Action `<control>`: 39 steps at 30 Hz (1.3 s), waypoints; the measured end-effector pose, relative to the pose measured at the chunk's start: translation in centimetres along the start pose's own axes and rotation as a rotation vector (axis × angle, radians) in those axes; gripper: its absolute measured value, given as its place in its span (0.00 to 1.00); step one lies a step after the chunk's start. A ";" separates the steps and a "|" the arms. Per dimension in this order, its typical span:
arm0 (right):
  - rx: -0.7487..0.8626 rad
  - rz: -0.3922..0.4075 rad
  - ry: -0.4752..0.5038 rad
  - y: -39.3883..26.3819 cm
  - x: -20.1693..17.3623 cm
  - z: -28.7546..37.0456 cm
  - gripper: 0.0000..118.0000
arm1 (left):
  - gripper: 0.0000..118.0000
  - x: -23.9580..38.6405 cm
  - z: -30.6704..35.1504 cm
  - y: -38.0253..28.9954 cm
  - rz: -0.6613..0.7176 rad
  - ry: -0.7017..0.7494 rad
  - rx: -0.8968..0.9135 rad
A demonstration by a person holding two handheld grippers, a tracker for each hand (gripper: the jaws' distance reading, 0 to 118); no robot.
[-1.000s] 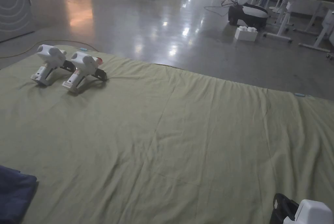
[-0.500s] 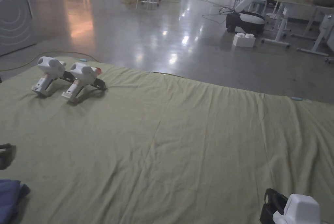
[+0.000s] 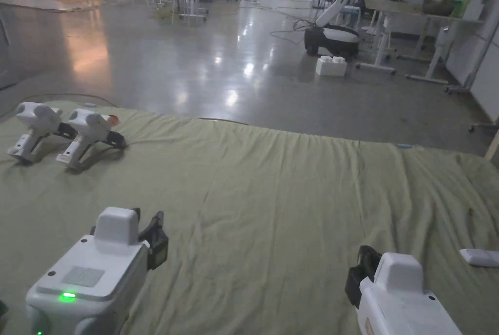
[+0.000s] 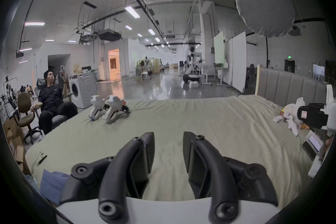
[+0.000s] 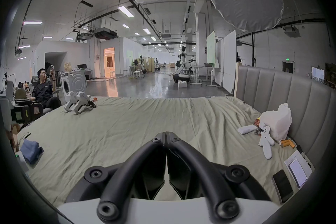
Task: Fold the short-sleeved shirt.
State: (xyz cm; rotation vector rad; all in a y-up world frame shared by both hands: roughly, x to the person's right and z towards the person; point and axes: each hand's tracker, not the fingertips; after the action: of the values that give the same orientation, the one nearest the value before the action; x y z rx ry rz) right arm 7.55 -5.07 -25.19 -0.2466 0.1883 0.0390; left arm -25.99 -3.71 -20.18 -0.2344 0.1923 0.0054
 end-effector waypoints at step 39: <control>0.042 -0.031 -0.073 -1.2 -0.2 2.3 0.01 | 0.10 3.8 3.4 -2.0 0.016 0.082 0.076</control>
State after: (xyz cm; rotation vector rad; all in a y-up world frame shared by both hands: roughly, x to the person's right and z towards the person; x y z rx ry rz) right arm 7.81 -5.70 -22.68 -0.2056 0.1122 0.0133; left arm -21.52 -4.93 -17.23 -0.1571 0.2759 0.0046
